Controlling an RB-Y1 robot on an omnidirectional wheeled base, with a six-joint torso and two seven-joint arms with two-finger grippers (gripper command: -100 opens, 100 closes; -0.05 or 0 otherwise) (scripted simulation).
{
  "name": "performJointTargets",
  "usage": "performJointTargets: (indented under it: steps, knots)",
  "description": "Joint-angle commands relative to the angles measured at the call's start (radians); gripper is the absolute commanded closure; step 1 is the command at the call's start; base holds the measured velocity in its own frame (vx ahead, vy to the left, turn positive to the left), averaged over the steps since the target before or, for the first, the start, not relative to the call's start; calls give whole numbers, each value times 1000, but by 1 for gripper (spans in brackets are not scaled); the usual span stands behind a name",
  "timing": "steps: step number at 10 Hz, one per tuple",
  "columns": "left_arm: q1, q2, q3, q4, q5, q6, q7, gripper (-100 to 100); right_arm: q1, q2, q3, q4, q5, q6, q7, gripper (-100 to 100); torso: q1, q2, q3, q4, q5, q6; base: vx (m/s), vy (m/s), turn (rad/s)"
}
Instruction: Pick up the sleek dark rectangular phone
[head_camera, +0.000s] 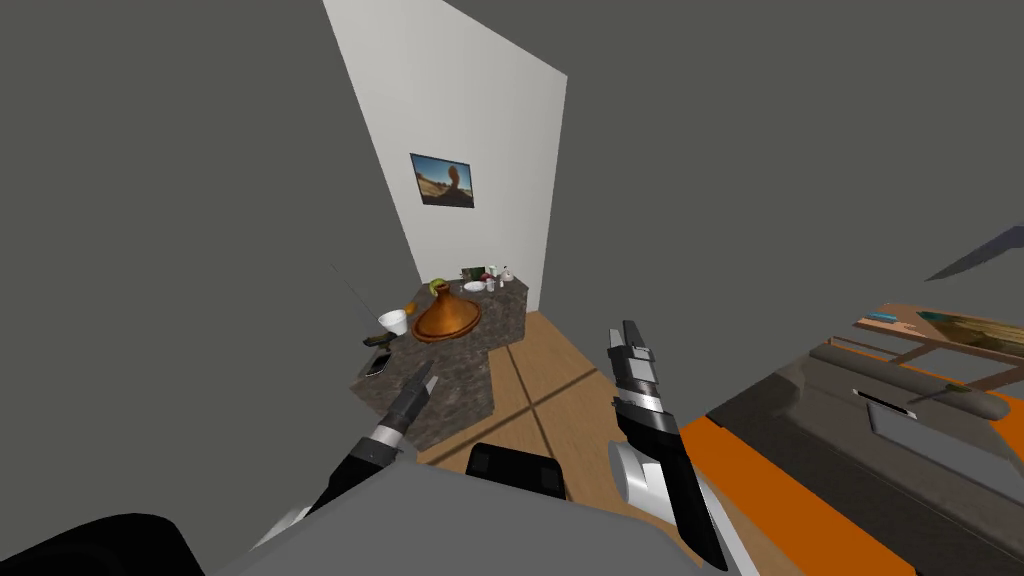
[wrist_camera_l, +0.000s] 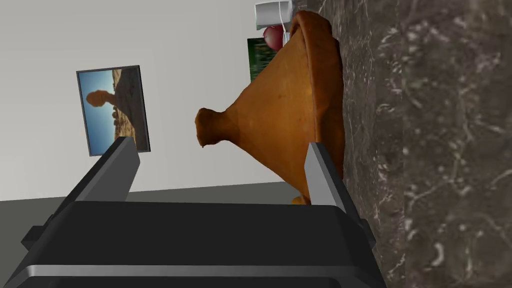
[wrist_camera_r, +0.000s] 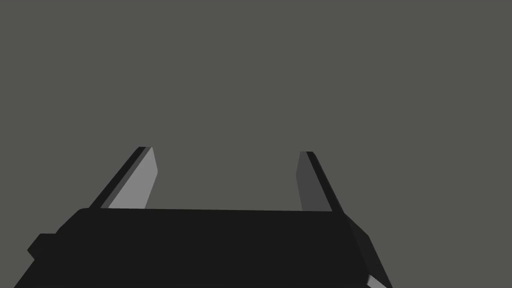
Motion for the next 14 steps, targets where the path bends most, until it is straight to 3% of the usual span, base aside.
performJointTargets:
  steps: [1, 2, 5, 6, 9, 10, 11, 12, 13, 14]
  knots:
    - [50, 32, -13, 38, 4, -12, 14, -100, 0, 0, 0, 0, 0, 0, 0, 0, 0, 0, 0, 0, 0, 0, 7, -30, -241]
    - [53, 32, -13, 38, 4, -12, 14, -100, 0, 0, 0, 0, 0, 0, 0, 0, 0, 0, 0, 0, 0, 1, 9, -18, -144]
    - [172, 125, -46, 126, 15, -13, 60, -100, 0, 0, 0, 0, 0, 0, 0, 0, 0, 0, 0, 0, 0, 1, 24, -24, -381]
    - [189, 125, -46, 126, 15, -13, 60, -100, 0, 0, 0, 0, 0, 0, 0, 0, 1, -1, -1, 0, 0, 1, 31, -5, -189]
    - [260, 191, -67, 185, 24, -15, 94, -100, 0, 0, 0, 0, 0, 0, 0, 0, 2, -1, -1, 0, 1, 0, 29, 4, -272]
    - [282, 191, -67, 185, 24, -15, 94, -100, 0, 0, 0, 0, 0, 0, 0, 0, 2, -1, -1, 0, 0, 1, 25, 17, -136]
    - [308, 225, -78, 213, 28, -15, 111, -100, 0, 0, 0, 0, 0, 0, 0, 0, 3, -1, -1, 0, 0, 0, 37, 10, -284]
    - [328, 225, -78, 213, 28, -15, 111, -100, 0, 0, 0, 0, 0, 0, 0, 0, 3, -2, -1, 0, 1, 1, 30, 16, -178]
    - [368, 258, -88, 240, 32, -15, 129, -100, 0, 0, 0, 0, 0, 0, 0, 0, 2, -2, -1, 0, 0, 0, 32, 21, -336]
    - [375, 258, -88, 240, 32, -15, 129, -100, 0, 0, 0, 0, 0, 0, 0, 0, 3, -2, -1, 0, 1, 1, 29, 29, -144]
